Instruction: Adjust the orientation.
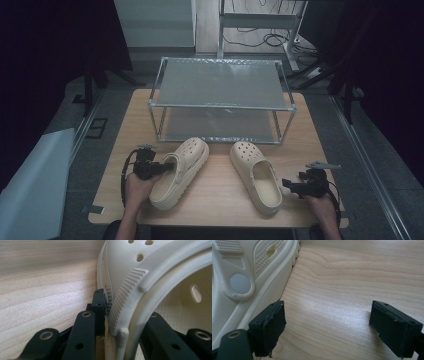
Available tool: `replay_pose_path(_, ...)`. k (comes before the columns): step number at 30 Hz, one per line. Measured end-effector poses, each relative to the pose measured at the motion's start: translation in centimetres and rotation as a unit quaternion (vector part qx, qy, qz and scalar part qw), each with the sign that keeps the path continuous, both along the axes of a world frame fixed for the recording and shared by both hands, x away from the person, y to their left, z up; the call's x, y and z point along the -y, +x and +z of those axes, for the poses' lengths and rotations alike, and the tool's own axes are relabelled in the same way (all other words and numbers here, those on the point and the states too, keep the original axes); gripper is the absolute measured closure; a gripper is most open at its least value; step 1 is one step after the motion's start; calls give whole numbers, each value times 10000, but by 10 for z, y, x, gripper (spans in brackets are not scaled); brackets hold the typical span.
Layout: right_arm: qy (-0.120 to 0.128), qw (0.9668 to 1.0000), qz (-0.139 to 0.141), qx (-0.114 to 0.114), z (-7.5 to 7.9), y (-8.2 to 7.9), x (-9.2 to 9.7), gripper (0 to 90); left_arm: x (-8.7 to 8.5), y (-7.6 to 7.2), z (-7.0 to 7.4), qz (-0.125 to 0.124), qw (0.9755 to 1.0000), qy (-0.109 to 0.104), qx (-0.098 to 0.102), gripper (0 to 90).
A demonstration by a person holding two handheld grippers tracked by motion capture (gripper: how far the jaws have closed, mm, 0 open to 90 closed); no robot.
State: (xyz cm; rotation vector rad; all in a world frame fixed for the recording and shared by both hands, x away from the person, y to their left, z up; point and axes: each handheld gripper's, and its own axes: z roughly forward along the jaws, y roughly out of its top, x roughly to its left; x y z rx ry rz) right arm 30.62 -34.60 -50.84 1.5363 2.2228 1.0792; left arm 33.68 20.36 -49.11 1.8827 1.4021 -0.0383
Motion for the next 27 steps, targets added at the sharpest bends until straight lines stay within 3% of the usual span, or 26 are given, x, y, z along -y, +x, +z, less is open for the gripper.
replay_pose_path(4,3,10000,-3,-6,0,0,0,137,-7,2,-4,53,9995,-293,-105,744)
replay_pose_path(7,8,10000,-5,-6,0,0,0,137,-12,2,-5,83,9992,-373,-125,762)
replay_pose_path(11,9,10000,-9,-8,0,0,0,138,-17,4,-8,189,9975,-625,-260,771)
replay_pose_path(17,25,10000,-27,-28,0,0,1,139,-22,3,-9,382,9959,-743,-344,777)
replay_pose_path(21,20,10000,-37,-8,0,0,1,139,-27,3,-10,469,9937,-943,-381,777)
replay_pose_path(24,28,10000,-43,-9,1,-1,2,140,-30,2,-9,445,9899,-1294,-371,777)
replay_pose_path(27,69,10000,-64,25,2,-1,2,141,-29,1,-6,389,9891,-1382,-331,777)
